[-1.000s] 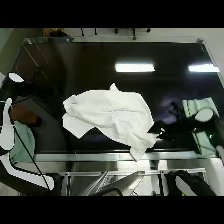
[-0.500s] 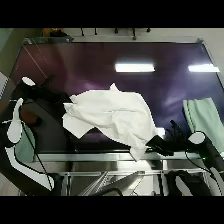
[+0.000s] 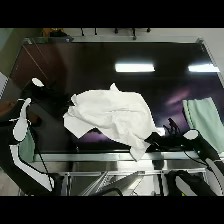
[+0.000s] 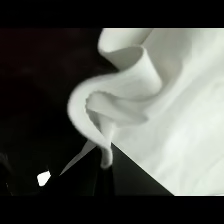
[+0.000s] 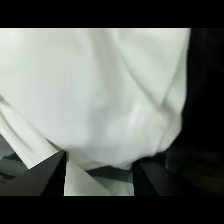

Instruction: Fold the shirts.

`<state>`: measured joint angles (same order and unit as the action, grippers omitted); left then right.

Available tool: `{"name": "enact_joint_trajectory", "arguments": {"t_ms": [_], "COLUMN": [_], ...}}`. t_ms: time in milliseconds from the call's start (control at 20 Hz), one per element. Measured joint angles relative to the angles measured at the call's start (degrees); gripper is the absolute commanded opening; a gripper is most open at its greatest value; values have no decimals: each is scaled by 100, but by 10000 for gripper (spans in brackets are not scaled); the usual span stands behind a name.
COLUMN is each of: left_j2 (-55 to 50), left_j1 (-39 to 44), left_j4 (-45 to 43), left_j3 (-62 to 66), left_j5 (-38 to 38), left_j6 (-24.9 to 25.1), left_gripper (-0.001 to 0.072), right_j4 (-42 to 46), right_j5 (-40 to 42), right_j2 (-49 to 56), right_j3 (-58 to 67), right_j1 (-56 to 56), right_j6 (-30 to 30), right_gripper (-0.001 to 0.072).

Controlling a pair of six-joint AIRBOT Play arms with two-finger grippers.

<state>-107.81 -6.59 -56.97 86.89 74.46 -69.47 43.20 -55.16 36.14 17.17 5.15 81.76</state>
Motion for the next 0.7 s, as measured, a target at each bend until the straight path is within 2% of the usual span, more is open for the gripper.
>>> {"name": "enact_joint_trajectory", "arguments": {"t_ms": [50,100,300,450,550,700], "left_j2": [2,17,400,1060,1554,2234], "left_j1": [-28,-66,-297,-575,-772,-1045], "left_j4": [0,-2,-2,0,-2,-4], "left_j3": [0,0,-223,-896,-1532,-2483], "left_j5": [70,142,396,457,494,485], "left_j6": [0,0,-2,-4,-15,-15], "left_gripper": [22,21,21,21,21,21], "right_j4": [-114,-219,-713,-846,-885,-940], "right_j5": [275,529,1217,1386,1292,697], "right_j2": [138,267,918,1816,2594,3727], "right_j3": [22,74,894,2232,3274,4647], "right_j1": [0,4,9,9,0,-122], "right_j6": [-203,-396,-1360,-1989,-2205,-2367], "right_gripper": [71,22,21,21,21,22]}}
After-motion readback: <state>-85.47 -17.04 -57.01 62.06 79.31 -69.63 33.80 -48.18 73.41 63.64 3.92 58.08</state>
